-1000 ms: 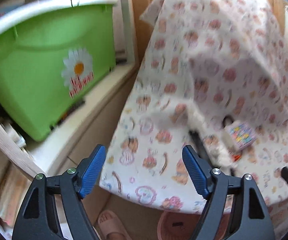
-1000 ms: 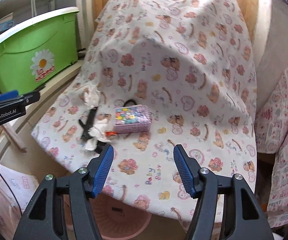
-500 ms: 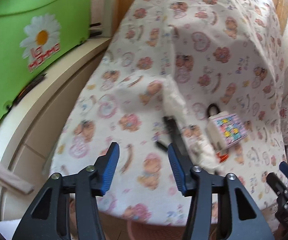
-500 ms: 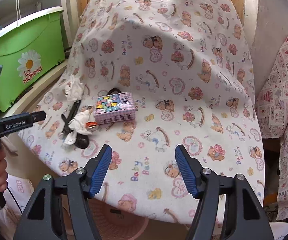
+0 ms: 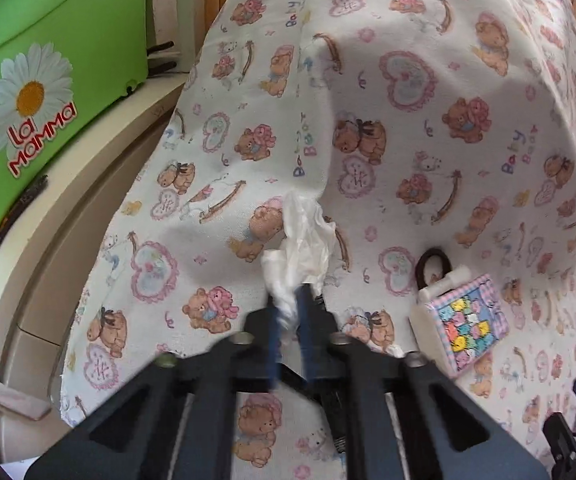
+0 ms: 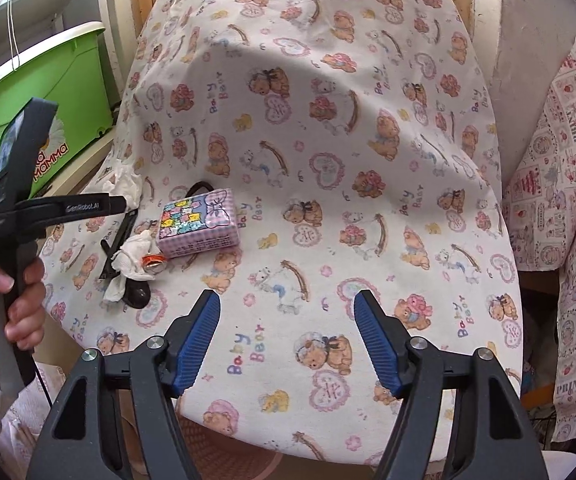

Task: Collect trash
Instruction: 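Pinch the white tissue with the left gripper and lift it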

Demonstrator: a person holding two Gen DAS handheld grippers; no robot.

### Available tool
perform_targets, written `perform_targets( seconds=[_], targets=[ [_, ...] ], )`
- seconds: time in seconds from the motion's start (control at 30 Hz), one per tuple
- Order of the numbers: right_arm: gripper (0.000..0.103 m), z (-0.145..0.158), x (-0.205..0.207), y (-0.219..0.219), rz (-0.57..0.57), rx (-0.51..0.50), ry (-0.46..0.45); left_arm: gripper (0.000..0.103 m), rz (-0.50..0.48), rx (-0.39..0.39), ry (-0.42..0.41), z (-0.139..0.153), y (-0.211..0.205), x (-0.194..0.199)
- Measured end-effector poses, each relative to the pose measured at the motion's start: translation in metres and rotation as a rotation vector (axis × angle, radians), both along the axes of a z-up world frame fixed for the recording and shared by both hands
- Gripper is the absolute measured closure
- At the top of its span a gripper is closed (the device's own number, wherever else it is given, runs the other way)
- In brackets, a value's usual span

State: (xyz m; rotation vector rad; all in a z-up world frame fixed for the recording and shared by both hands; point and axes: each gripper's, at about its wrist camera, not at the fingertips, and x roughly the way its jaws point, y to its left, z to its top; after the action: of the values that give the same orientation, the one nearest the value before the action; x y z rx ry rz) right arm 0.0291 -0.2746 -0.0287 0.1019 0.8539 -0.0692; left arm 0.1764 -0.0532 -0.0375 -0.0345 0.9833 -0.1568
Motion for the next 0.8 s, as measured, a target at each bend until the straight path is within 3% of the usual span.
perform_targets(
  seconds=[0.1,0.27,0.6,0.7,0.8],
  targets=[
    [0.031,0.001,-0.001,0.001,0.006,-0.006,-0.006,0.101,-0.003,-0.047,0.012,0.005,0.010,-0.005],
    [0.031,0.001,0.000,0.007,0.016,-0.002,-0.012,0.102,-0.044,-0.036,-0.013,0.018,0.019,-0.026],
    [0.028,0.000,0.013,0.028,0.115,0.008,-0.025,0.101,-0.102,0.011,-0.180,0.067,0.025,-0.071],
    [0.025,0.003,0.025,0.037,0.158,-0.001,-0.030,0.101,-0.059,0.035,-0.215,0.064,0.030,-0.074],
    [0.016,0.009,0.038,0.047,0.165,-0.022,-0.069,0.101,-0.007,0.040,-0.212,0.056,0.037,-0.070]
  ],
)
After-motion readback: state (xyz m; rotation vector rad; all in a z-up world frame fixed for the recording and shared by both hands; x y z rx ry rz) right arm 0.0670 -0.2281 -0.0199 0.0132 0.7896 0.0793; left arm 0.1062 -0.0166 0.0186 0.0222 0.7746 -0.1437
